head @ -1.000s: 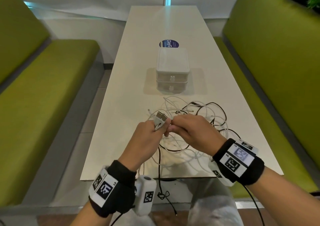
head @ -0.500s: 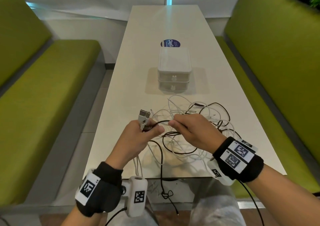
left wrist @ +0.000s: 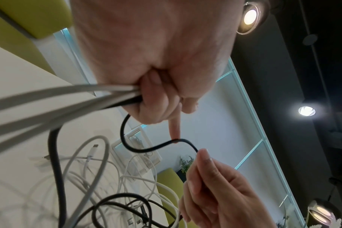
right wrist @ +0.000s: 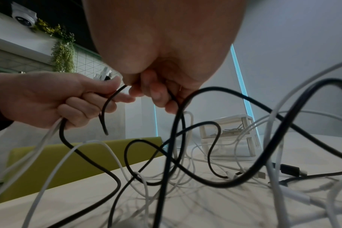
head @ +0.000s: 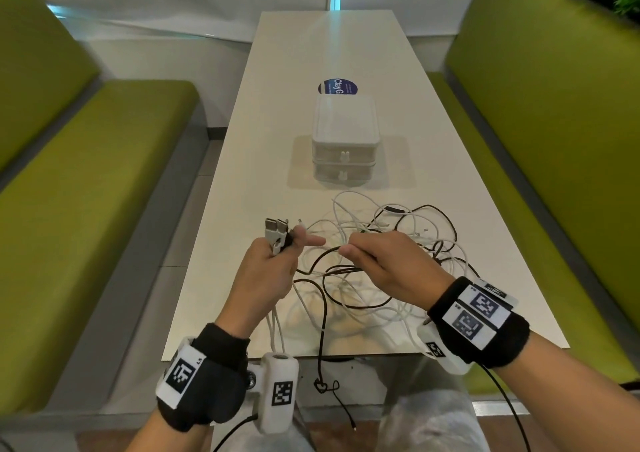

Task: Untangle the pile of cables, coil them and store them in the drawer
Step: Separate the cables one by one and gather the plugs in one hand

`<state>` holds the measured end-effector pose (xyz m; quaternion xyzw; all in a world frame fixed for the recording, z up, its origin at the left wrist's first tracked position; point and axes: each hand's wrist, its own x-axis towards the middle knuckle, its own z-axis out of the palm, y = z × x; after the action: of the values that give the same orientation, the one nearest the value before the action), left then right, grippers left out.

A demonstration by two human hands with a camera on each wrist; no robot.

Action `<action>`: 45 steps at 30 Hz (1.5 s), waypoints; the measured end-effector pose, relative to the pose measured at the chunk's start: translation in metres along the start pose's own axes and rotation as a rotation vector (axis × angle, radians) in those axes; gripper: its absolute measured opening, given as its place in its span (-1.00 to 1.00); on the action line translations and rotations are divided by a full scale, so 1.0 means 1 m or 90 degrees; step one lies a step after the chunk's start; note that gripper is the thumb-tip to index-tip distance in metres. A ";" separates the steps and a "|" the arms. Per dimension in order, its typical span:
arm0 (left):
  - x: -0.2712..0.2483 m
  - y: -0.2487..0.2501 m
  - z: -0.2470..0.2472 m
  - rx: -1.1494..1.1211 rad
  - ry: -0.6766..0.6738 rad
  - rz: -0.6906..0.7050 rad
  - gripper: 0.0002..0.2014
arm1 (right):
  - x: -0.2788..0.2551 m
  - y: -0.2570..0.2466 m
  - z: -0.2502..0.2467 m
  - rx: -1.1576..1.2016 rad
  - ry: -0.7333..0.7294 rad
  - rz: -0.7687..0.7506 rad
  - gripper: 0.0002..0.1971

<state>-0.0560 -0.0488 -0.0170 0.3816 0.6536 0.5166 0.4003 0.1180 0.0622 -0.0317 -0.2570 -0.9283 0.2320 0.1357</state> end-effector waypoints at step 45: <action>0.001 -0.013 0.018 0.321 0.087 0.359 -0.46 | 0.012 -0.008 0.017 -0.114 -0.051 0.003 -0.57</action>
<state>-0.0411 -0.0434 -0.0328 0.5977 0.6547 0.4536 0.0915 0.0982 0.0570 -0.0407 -0.2611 -0.9493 0.1584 0.0746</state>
